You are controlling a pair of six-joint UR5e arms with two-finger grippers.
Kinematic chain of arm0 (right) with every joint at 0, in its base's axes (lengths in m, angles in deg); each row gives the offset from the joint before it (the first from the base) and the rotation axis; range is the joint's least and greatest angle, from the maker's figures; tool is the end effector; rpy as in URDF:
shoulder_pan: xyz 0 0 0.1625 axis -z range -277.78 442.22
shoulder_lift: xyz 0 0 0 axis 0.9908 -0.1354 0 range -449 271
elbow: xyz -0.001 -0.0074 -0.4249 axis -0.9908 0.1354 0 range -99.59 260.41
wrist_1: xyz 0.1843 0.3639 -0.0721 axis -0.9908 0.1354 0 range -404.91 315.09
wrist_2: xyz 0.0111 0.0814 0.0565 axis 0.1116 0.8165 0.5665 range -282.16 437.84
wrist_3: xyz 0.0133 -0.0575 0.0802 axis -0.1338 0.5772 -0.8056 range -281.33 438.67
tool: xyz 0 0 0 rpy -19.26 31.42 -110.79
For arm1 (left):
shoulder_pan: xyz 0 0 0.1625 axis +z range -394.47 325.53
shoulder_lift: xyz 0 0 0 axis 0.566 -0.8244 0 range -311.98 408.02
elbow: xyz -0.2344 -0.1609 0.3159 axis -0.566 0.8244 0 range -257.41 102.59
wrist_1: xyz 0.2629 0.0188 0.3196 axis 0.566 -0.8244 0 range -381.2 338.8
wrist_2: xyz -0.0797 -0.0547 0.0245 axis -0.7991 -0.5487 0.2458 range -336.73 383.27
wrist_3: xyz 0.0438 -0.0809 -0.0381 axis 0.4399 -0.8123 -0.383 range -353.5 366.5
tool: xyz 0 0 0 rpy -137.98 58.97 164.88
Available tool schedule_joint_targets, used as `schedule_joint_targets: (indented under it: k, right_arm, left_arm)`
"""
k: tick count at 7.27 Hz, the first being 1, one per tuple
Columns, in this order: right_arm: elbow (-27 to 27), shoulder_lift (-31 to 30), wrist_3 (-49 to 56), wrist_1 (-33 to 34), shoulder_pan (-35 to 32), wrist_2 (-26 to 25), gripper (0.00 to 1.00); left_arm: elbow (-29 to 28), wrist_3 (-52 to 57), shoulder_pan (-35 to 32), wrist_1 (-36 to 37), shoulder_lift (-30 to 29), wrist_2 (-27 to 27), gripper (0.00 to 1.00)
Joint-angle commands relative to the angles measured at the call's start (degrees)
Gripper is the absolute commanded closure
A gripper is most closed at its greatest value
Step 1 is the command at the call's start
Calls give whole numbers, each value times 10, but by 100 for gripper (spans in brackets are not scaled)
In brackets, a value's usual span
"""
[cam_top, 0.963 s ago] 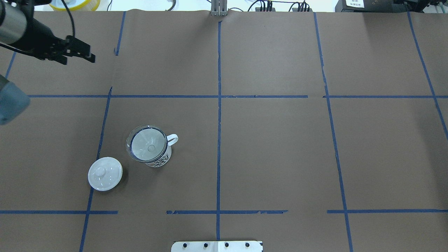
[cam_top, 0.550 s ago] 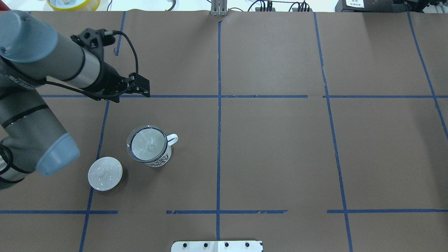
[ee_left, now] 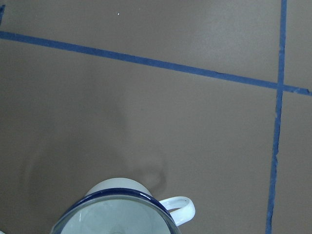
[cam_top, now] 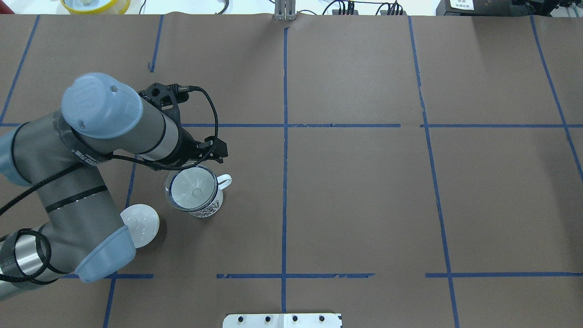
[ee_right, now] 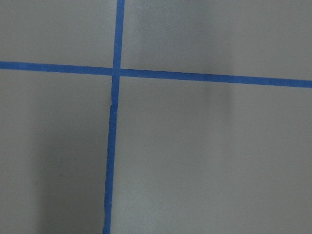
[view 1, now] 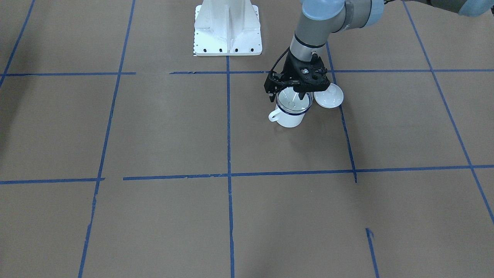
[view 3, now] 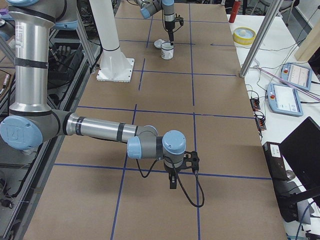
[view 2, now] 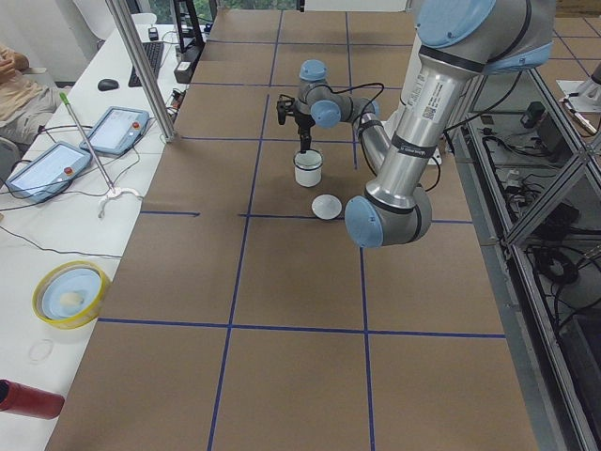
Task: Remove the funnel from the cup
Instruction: 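Reach the left gripper down to the glass funnel in the mug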
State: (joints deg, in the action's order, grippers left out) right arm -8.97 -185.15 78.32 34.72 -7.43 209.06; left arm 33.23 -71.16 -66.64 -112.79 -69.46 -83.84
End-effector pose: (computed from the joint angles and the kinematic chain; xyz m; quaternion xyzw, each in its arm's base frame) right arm 0.0650 -0.4485 0.6997 0.0274 -0.3520 -0.0111 0.9355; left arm 0.4483 -0.4048 0.2330 0.0324 0.4358 -0.0929 0.8946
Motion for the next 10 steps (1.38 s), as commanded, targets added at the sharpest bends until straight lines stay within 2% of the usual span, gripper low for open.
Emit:
schedule_joint_targets:
  k: [1,2,3,4,8,10]
  right_arm:
    - [0,0,0,0,0,0,0]
    - [0,0,0,0,0,0,0]
    - [0,0,0,0,0,0,0]
    - [0,0,0,0,0,0,0]
    - [-1,0,0,0,0,0,0]
    - [0,0,0,0,0,0,0]
  left_arm:
    - [-15,-1,14,1,-7,5,12]
    - [-17,-1,17,1,-7,5,39]
    - [-17,0,17,2,-8,4,79]
    - [-15,0,17,5,-9,4,100]
    - [-7,0,17,18,-20,3,100]
    - [42,6,14,101,-41,1,100]
